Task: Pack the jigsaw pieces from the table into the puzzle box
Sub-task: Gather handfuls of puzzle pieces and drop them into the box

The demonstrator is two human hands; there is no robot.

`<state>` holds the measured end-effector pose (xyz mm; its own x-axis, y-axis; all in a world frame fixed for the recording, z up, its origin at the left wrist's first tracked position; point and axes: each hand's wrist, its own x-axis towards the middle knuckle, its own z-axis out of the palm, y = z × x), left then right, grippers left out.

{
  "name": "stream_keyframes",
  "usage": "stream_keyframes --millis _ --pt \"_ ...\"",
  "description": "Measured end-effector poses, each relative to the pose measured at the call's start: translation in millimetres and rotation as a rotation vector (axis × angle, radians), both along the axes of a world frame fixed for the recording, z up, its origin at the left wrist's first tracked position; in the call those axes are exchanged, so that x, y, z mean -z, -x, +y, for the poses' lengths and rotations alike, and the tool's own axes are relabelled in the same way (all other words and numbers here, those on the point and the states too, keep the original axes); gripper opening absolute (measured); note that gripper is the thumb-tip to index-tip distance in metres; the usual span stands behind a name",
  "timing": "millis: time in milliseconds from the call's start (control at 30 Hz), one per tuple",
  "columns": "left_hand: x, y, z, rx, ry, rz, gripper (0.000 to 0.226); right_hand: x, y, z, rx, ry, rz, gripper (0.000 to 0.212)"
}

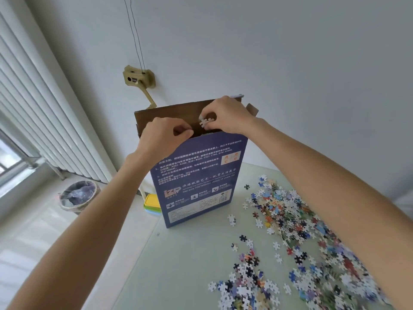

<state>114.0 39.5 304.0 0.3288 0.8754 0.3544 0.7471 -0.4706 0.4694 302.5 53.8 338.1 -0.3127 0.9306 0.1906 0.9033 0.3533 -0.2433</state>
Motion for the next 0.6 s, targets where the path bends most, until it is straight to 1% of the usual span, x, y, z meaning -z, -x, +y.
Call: stream_keyframes --millis 67,133,233,333,400,467,533,600 --pt "3 0 -2 -0.001 -0.014 -0.024 0.019 5 1 0 0.039 -0.029 -0.004 0.021" --pt "5 0 -5 0.007 -0.052 -0.036 0.019 9 1 0 0.059 -0.043 0.021 0.017" --pt "10 -4 -10 -0.002 -0.168 -0.004 0.018 11 0 -7 0.060 -0.050 0.102 0.011" --pt "15 -9 -17 -0.019 -0.374 0.051 0.017 15 -4 -16 0.072 -0.068 0.178 0.020" --pt "19 -10 -25 0.019 -0.561 0.051 0.017 22 -6 -31 0.086 -0.177 0.256 0.025" --pt "30 -13 -37 0.124 -0.683 0.004 0.016 37 -8 -60 0.119 -0.314 0.397 0.026" --pt "54 -20 -58 0.233 -0.688 -0.072 0.015 67 -13 -100 0.186 -0.391 0.497 0.024" --pt "89 -27 -84 0.298 -0.578 -0.140 0.014 116 -22 -141 0.261 -0.356 0.509 0.020"
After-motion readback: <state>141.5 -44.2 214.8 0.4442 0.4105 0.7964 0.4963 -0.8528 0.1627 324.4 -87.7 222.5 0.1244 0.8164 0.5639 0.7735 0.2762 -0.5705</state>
